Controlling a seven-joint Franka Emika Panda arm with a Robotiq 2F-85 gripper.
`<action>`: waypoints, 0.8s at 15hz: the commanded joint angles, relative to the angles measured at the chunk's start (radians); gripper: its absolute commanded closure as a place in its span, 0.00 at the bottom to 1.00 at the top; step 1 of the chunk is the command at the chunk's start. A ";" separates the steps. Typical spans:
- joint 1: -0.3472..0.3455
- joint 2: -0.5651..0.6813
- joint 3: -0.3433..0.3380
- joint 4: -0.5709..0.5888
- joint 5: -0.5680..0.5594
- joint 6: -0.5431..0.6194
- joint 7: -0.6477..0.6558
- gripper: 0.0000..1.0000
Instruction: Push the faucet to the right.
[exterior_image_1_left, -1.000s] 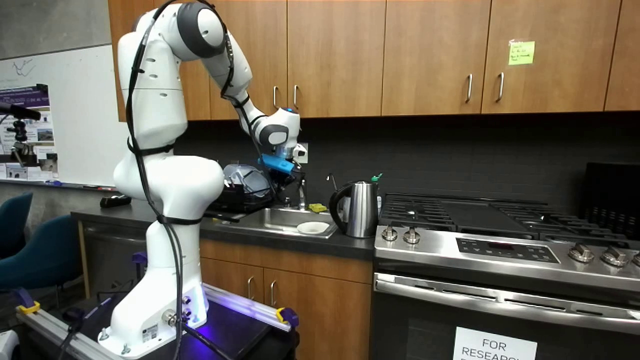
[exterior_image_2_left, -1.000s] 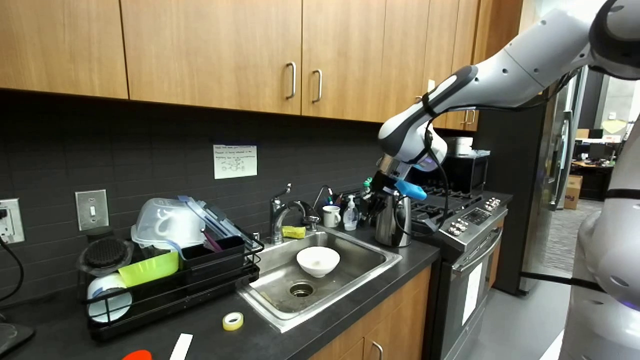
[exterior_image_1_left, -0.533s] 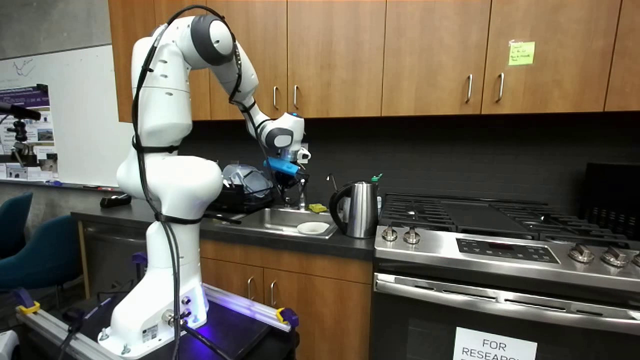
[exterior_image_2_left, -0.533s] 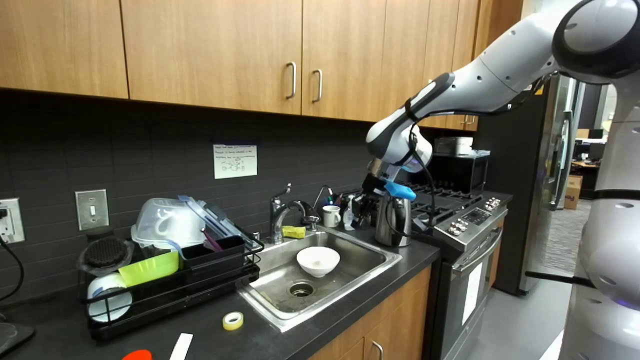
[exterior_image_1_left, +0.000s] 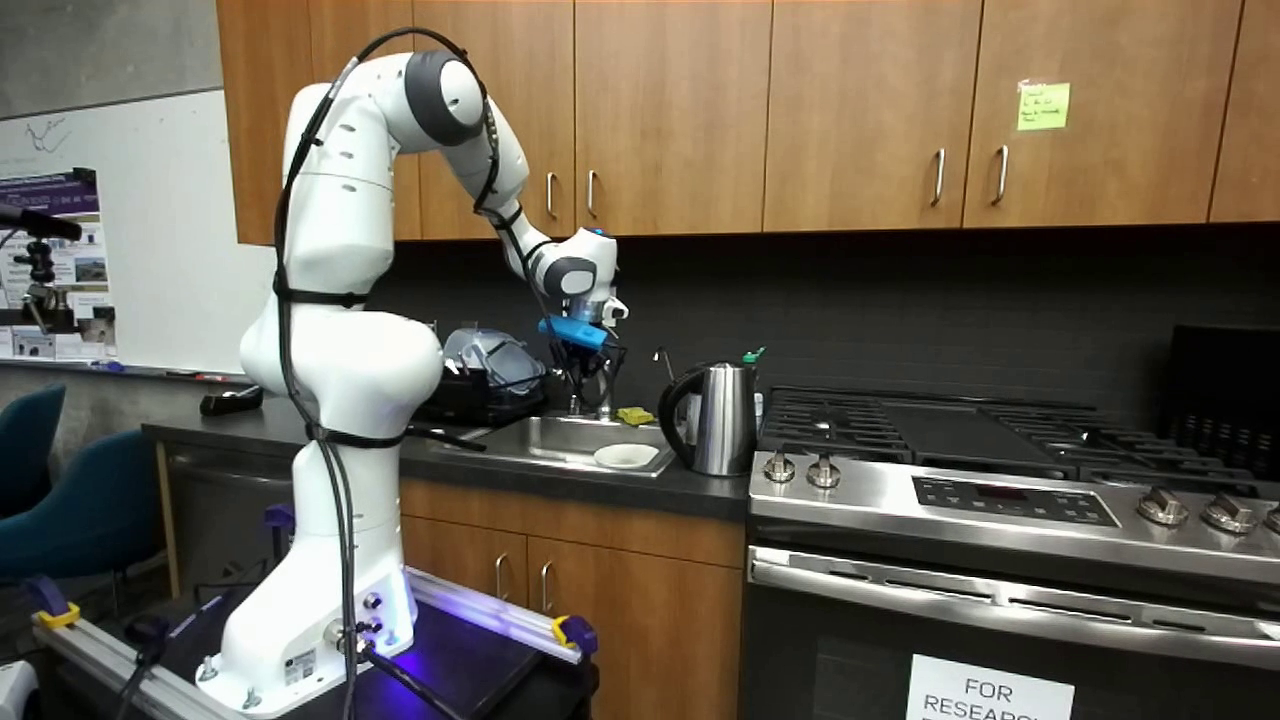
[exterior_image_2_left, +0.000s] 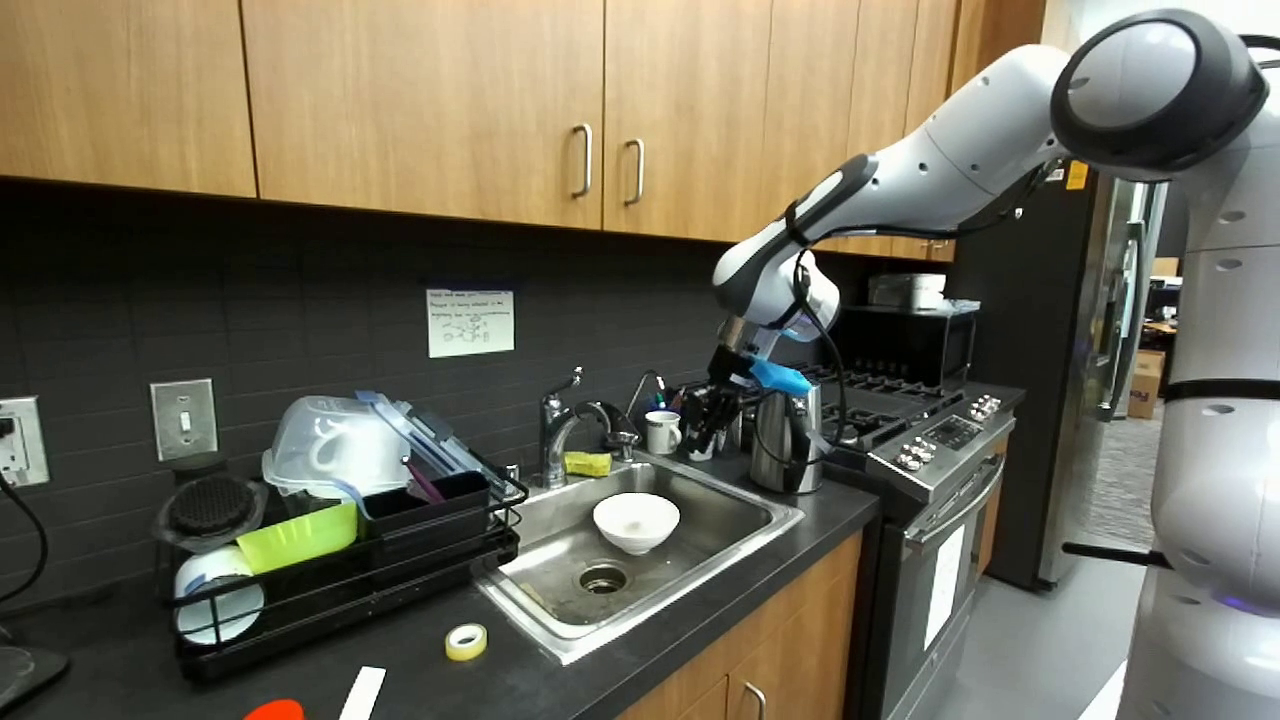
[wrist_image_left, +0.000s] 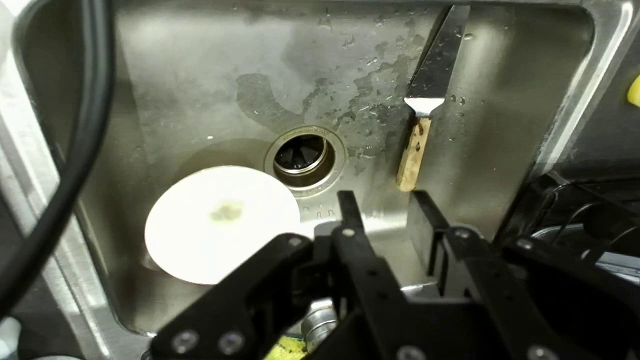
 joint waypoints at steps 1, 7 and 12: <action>-0.043 0.055 0.036 0.080 -0.040 -0.040 0.012 0.37; -0.074 0.115 0.067 0.161 -0.079 -0.054 0.016 0.00; -0.102 0.165 0.094 0.220 -0.058 -0.051 0.007 0.00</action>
